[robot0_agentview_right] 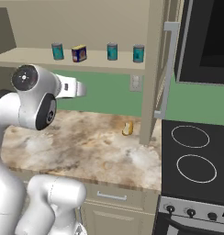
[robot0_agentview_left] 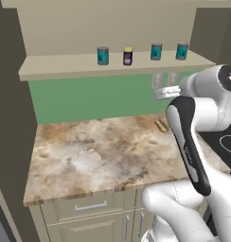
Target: Stack two cans on top of the other two cans in the cabinet.
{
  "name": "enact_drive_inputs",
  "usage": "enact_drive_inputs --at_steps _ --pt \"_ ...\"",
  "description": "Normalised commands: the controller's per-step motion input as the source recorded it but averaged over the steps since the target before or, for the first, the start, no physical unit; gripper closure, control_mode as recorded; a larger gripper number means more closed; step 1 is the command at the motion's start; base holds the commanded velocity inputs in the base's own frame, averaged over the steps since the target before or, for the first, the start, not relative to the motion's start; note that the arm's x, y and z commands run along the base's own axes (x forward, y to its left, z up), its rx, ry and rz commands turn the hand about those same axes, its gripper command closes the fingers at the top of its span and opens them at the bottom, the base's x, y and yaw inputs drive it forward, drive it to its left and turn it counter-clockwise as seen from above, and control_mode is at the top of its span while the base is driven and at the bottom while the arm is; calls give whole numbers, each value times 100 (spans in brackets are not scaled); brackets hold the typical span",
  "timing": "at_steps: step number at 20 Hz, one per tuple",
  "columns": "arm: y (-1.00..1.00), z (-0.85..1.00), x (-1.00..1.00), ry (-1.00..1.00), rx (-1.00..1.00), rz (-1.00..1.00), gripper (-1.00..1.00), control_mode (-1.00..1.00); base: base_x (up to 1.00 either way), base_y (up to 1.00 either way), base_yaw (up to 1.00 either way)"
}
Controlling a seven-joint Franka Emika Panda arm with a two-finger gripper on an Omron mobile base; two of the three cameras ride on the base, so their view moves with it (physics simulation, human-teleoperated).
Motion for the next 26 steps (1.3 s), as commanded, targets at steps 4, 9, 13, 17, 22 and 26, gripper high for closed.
enact_drive_inputs --at_steps 4,9,13,17,22,26 --pt "0 52 -1 0 -3 -2 -100 -100 0 0 0" --pt "0 50 -1 2 -1 -6 -100 -100 0 0 0" --pt "0 46 0 3 0 -7 -100 -100 0 0 0" --pt "-4 27 1 0 -1 -1 -100 -100 0 0 0" --pt "-14 -4 13 -2 -2 0 -100 -100 0 0 0" --pt "-22 -8 29 -2 0 0 -100 -100 0 0 0"
